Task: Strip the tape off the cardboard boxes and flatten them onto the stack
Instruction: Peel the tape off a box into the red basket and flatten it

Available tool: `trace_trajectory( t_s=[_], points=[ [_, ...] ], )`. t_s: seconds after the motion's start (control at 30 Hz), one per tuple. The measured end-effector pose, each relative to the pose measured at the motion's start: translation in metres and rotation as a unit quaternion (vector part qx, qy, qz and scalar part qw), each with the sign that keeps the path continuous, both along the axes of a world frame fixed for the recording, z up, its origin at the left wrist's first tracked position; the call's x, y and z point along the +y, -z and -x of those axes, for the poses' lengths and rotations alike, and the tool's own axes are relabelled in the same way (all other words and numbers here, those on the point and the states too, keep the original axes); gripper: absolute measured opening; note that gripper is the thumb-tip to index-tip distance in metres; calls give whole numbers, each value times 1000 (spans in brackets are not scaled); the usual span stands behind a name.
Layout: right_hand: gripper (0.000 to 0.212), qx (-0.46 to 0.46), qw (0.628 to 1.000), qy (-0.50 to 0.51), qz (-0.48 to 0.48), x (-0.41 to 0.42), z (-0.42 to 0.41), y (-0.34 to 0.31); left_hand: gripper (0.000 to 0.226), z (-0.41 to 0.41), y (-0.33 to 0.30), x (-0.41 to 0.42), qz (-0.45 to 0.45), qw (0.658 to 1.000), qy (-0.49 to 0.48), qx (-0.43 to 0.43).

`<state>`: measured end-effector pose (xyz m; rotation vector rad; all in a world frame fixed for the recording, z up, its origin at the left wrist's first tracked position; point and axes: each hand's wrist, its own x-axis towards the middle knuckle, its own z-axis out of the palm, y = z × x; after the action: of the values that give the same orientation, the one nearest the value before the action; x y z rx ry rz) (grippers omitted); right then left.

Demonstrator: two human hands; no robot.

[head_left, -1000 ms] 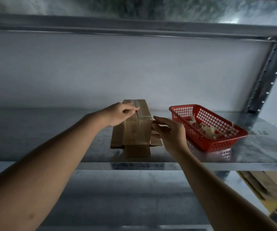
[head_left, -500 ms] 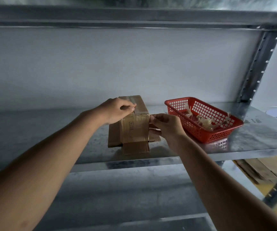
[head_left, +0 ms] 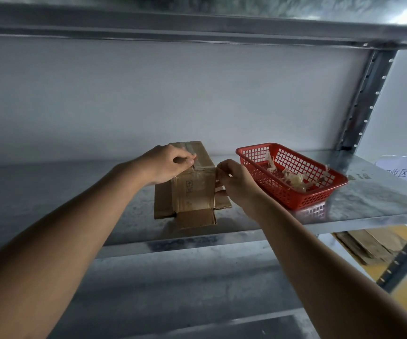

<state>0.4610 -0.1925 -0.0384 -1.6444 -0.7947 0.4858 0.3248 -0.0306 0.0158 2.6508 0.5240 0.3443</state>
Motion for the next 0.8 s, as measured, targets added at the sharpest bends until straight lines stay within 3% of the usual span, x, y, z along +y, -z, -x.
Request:
trace_trajectory(
  t_s=[0.1, 0.2, 0.5, 0.63, 0.7, 0.8],
  points=[
    [17, -112, 992, 15, 53, 6, 5, 2, 42, 0, 0, 1, 3, 1000, 2, 1],
    [19, -153, 986, 18, 60, 6, 8, 6, 42, 2, 1, 1, -4, 1000, 4, 5],
    [12, -15, 991, 7, -129, -13, 8, 8, 44, 0, 4, 0, -22, 1000, -1, 16],
    [25, 130, 972, -12, -198, -20, 9, 8, 43, 0, 5, 0, -26, 999, -2, 20],
    [29, 122, 976, -18, -179, -22, 9, 7, 44, -1, 3, -1, -30, 999, -6, 20],
    [14, 3, 987, 27, -159, -22, 14, 9, 44, -1, 2, -2, -34, 999, -2, 22]
  ],
)
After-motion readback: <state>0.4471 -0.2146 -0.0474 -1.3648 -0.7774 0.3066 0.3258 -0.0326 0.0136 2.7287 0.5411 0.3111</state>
